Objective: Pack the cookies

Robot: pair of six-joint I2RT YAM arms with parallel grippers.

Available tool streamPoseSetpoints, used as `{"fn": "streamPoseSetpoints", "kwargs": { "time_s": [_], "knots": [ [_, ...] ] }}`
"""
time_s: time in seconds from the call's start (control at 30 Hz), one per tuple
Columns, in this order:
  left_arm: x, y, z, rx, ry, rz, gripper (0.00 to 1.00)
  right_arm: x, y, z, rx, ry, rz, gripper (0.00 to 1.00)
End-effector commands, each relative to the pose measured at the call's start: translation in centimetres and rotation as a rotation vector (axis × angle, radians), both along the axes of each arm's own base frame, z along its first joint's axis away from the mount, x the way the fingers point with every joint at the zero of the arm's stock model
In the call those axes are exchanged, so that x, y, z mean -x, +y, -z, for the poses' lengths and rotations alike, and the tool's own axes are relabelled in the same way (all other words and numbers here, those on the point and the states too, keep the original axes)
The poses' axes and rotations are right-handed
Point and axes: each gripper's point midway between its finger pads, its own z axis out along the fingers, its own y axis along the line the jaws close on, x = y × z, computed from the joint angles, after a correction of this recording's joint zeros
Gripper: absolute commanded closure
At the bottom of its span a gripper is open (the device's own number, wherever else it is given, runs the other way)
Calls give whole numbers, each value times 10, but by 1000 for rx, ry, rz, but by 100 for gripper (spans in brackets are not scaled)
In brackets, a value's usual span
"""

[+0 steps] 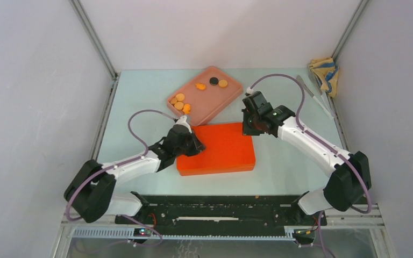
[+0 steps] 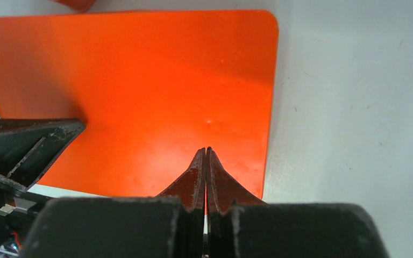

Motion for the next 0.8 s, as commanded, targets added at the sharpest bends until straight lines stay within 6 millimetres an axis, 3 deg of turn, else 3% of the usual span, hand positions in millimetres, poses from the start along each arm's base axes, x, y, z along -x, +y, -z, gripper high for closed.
{"fn": "streamPoseSetpoints", "kwargs": {
  "time_s": [0.0, 0.2, 0.4, 0.5, 0.6, 0.77],
  "knots": [
    [25, -22, 32, 46, 133, 117, 100, 1, 11, 1, 66, -10, -47, 100],
    [27, -38, 30, 62, 140, 168, 100, 22, 7, 43, 168, 104, -43, 100],
    [24, -43, 24, 65, 125, 184, 100, 71, -17, 109, 213, 298, -1, 100],
    [22, -45, 19, 66, 112, 190, 100, 83, -21, 127, 218, 363, -8, 100],
    [19, -48, 13, 67, 98, 198, 100, 75, -15, 115, 194, 323, -12, 100],
    [12, -50, -15, 75, 26, 215, 100, 46, 4, 57, 116, 122, -33, 100]
  ]
}}
